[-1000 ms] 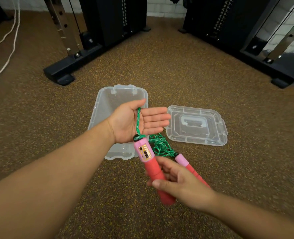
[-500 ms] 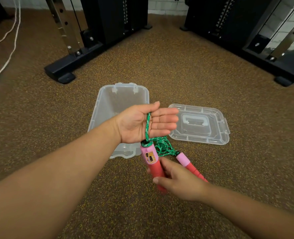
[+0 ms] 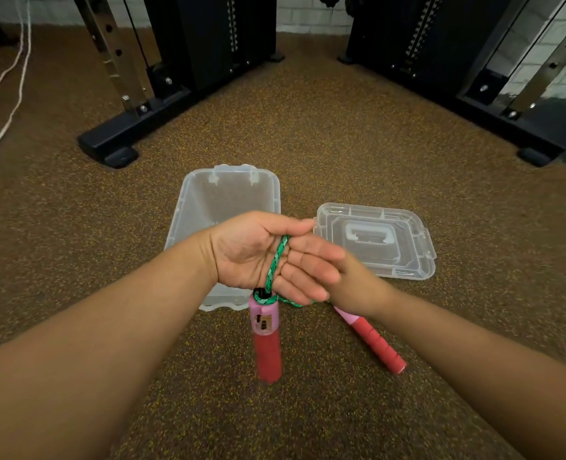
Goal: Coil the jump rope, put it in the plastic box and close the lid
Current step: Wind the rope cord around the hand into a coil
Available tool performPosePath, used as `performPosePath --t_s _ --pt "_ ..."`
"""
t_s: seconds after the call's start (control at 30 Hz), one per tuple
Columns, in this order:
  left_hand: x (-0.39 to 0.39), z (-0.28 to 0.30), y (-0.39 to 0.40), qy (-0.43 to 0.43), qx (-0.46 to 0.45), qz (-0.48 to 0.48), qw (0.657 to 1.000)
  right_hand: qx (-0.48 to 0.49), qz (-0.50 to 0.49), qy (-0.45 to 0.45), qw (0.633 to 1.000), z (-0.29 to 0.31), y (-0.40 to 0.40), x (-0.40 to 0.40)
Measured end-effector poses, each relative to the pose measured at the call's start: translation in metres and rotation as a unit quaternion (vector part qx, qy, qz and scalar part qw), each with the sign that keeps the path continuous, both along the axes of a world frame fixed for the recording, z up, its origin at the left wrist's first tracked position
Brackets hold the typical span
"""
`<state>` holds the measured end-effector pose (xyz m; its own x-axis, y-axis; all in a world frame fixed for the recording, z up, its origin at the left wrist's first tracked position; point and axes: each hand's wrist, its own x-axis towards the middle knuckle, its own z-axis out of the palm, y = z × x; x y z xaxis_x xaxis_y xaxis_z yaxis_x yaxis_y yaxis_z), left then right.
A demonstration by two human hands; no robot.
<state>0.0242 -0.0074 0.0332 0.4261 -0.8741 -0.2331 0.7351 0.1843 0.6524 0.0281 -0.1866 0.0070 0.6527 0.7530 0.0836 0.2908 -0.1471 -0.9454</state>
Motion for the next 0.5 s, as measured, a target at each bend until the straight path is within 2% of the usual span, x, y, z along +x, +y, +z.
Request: performPosePath --t_s 0.1,0.2,0.33,0.5 --pt "0.001 0.003 0.011 0.021 -0.030 0.031 0.999 -0.004 -0.027 0.058 0.998 -0.015 -0.004 -0.011" --pt "0.000 0.008 0.015 0.030 0.001 0.154 0.988 -0.082 -0.121 0.005 0.989 -0.028 -0.015 -0.024" --pt "0.002 0.011 0.012 0.037 0.038 0.296 0.954 -0.170 -0.053 -0.136 0.975 -0.025 -0.023 -0.042" --pt "0.007 0.008 0.003 0.045 0.077 0.354 0.931 -0.172 -0.002 -0.212 0.962 -0.006 -0.016 -0.058"
